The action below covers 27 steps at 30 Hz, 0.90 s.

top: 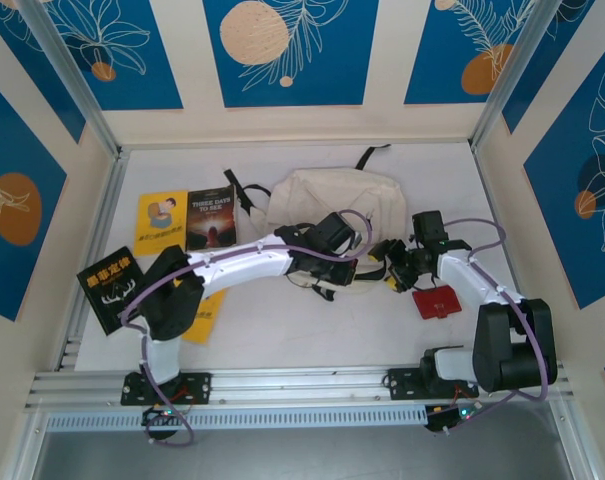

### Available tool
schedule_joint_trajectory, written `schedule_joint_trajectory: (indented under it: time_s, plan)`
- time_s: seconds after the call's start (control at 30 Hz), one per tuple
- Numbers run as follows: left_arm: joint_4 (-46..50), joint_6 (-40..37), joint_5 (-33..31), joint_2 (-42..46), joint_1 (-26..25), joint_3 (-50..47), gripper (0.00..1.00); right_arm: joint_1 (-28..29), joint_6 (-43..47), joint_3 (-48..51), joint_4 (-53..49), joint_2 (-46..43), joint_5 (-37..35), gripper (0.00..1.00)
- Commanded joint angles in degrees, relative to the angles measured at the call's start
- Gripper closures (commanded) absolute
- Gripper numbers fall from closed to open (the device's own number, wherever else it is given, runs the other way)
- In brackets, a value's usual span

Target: Pack the student bag

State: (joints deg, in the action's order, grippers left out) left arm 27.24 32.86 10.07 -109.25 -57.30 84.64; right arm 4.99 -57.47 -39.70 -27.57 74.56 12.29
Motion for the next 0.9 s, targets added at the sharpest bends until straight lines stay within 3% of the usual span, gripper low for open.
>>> schedule_joint_trajectory:
  time_s: [0.0, 0.4, 0.6, 0.87]
  plan:
    - [0.45, 0.41, 0.14, -0.66, -0.27, 1.85, 1.00, -0.28, -4.94, 2.16, 3.14, -0.23, 4.77, 0.27]
    - [0.11, 0.83, 0.14, 0.99, -0.27, -1.31, 1.00, 0.02, -11.34, 6.18, 13.23, 3.17, 10.21, 0.31]
    - [0.08, 1.59, -0.57, 2.57, 0.16, -3.92, 1.00, -0.05, -14.39, 8.93, 23.03, 1.00, 11.86, 0.32]
    - [0.48, 2.34, -3.21, 3.54, 0.41, -6.86, 1.00, -0.07, -17.20, 11.00, 24.34, -2.26, 11.82, 0.38]
